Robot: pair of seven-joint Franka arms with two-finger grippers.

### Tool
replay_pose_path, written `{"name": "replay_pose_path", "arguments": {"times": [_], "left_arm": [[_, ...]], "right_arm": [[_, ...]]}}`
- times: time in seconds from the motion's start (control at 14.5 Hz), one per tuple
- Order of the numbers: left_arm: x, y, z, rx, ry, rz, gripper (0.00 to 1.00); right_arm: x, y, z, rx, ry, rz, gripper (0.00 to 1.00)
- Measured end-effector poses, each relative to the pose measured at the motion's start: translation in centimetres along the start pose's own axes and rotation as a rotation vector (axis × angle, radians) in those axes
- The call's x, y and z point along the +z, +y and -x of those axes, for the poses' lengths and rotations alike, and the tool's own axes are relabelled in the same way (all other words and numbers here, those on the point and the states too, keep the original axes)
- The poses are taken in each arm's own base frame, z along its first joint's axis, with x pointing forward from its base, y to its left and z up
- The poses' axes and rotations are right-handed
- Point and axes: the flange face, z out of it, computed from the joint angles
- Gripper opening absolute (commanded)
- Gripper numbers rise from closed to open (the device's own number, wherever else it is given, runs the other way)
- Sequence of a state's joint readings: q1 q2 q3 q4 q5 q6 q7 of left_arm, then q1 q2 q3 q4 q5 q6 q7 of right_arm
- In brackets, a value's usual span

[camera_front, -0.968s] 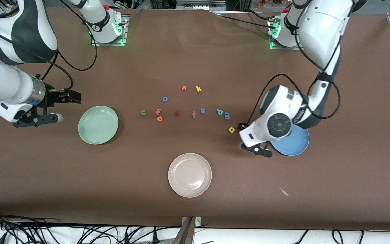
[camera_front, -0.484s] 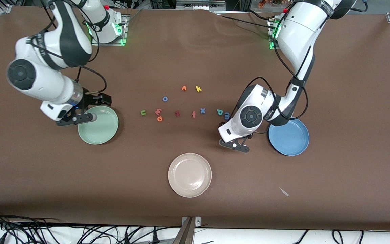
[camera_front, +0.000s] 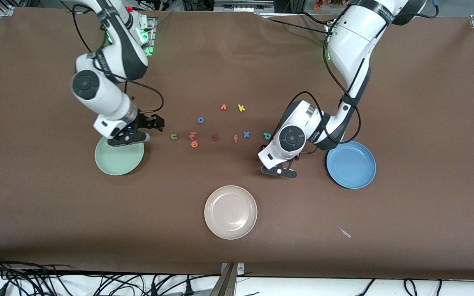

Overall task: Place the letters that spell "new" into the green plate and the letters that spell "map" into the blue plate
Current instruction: 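Grasp the yellow letter with the left gripper while the right grasps green u, then drop the yellow letter on the blue plate while the right drops u on green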

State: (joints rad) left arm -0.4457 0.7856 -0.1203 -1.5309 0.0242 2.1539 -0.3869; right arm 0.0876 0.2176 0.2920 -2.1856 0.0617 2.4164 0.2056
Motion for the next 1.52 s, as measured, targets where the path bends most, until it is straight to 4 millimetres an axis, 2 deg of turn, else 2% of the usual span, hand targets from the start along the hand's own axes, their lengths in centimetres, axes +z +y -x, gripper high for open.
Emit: {"name": "replay_pose_path", "arguments": {"times": [0.21,0.55,0.76,1.11,1.18,1.38,1.52], "left_arm": [[0.3,-0.6,0.0,0.002,0.001,-0.022,0.99],[0.8,-1.9,-0.3,-0.017,-0.001,-0.026,0.90],[0.7,-1.9,-0.4,-0.017,0.010,-0.021,0.75],[1.5,-1.8,-0.2,-0.016,0.000,-0.024,0.74],[1.5,-1.8,-0.2,-0.016,0.000,-0.023,0.74],[1.5,-1.8,-0.1,-0.017,0.000,-0.023,0.56],[1.4,-1.6,-0.1,-0.015,0.001,-0.022,0.52]], "right_arm": [[3.2,-0.8,1.0,0.016,0.017,-0.017,0.99],[7.5,-2.6,1.2,-0.032,0.060,-0.042,0.97],[9.8,-3.5,1.7,-0.085,0.056,-0.027,0.97],[10.7,-2.5,1.7,-0.094,0.049,-0.004,0.91],[10.9,-2.5,1.7,-0.094,0.046,-0.003,0.88],[11.6,-2.7,2.0,-0.106,0.034,0.000,0.79],[12.0,-2.6,2.1,-0.119,0.028,0.010,0.75]]}}
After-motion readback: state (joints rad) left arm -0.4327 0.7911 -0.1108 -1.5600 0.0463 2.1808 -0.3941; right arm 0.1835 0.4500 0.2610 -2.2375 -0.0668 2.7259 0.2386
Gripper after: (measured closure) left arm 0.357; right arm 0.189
